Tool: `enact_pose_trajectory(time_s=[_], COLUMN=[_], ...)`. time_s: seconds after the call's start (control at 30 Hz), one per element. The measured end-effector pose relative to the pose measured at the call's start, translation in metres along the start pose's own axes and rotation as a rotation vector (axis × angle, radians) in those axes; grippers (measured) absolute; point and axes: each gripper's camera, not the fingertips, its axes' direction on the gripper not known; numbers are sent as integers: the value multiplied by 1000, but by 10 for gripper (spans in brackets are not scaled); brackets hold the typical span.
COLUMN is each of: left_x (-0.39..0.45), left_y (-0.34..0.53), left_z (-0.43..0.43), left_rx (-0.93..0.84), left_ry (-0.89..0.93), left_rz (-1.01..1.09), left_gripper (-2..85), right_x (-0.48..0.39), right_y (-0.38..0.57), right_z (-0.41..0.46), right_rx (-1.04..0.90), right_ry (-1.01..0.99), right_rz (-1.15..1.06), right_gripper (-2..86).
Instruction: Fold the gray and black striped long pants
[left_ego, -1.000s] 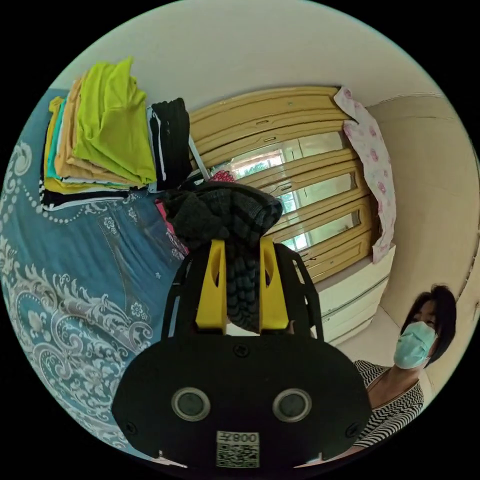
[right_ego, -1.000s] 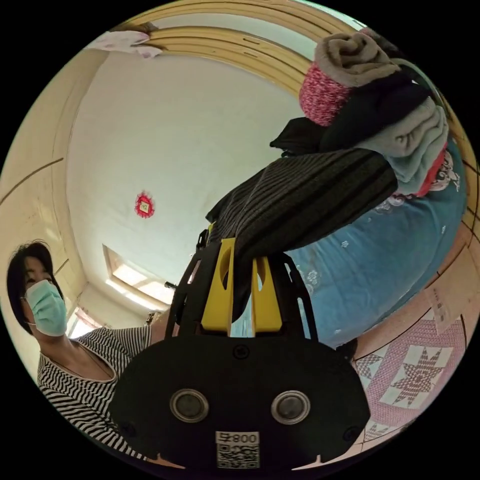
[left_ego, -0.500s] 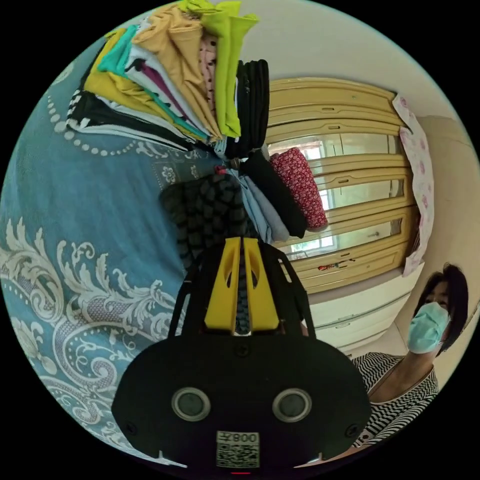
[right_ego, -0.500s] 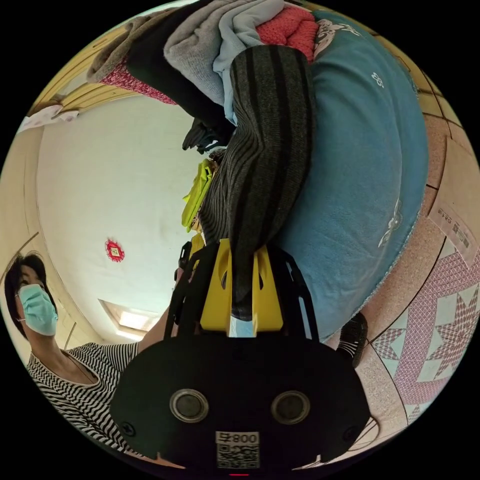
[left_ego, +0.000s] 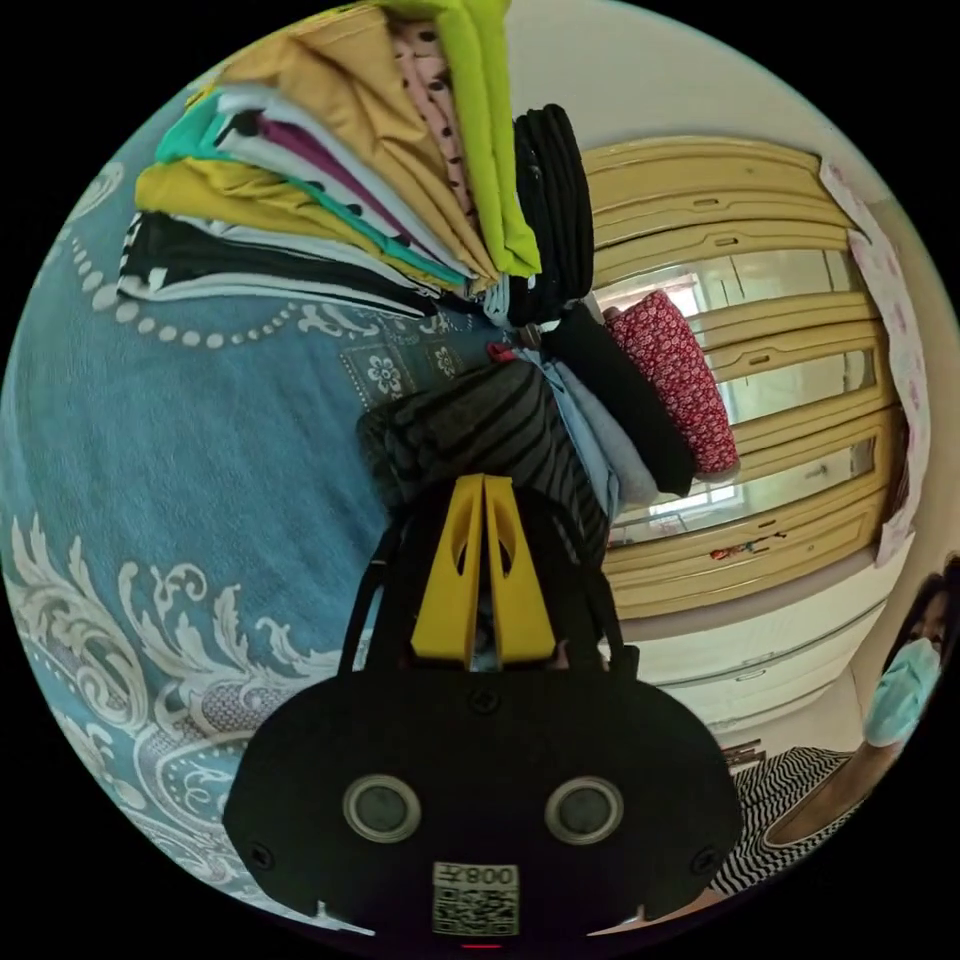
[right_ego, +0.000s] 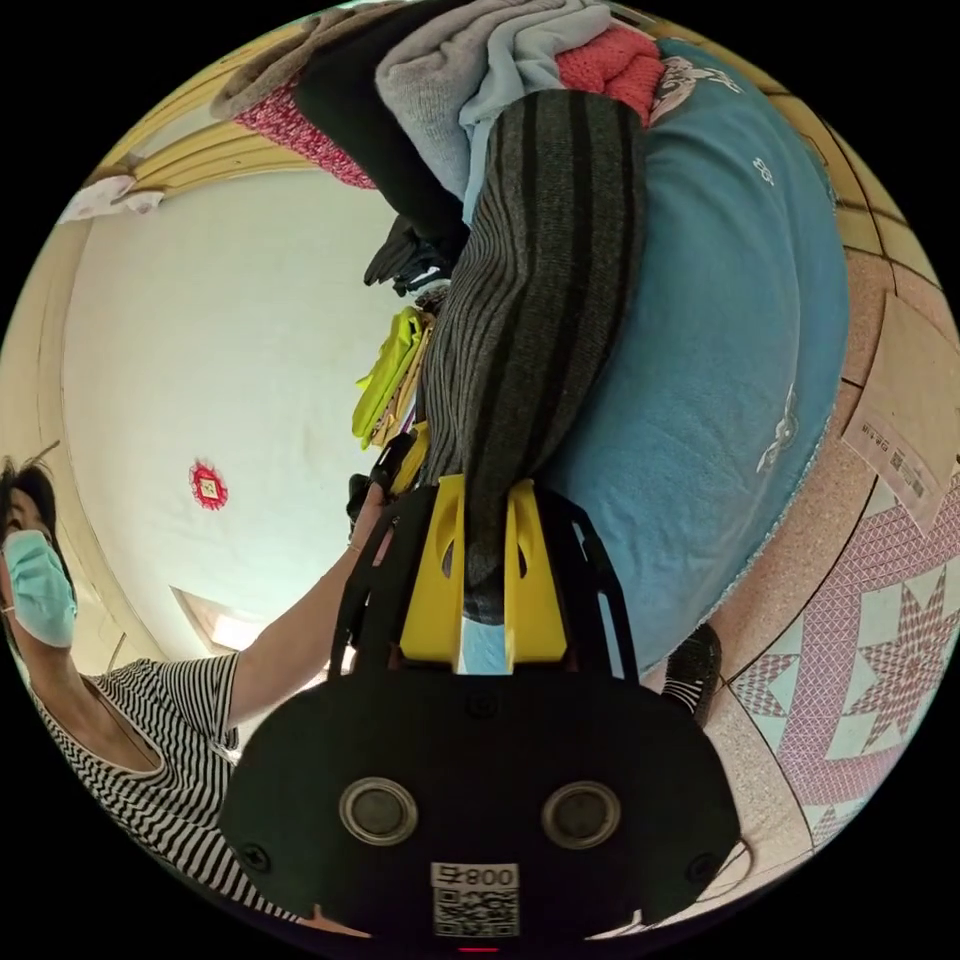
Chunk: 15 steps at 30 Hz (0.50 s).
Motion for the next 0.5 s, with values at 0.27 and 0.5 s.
enact_pose_trajectory(time_s=[0.27, 0.5], left_x=[46, 111], left_y=[6, 34], left_z=[31, 86], left_rx=[-1, -130], left_ry=[-3, -298], left_rz=[117, 409], left_gripper=[0, 1], right_x=[-28, -110], right_y=[1, 10], right_z=[-8, 9], right_rx=[76, 138], right_ry=[37, 354], right_rz=[-12, -150], right_gripper=[65, 21])
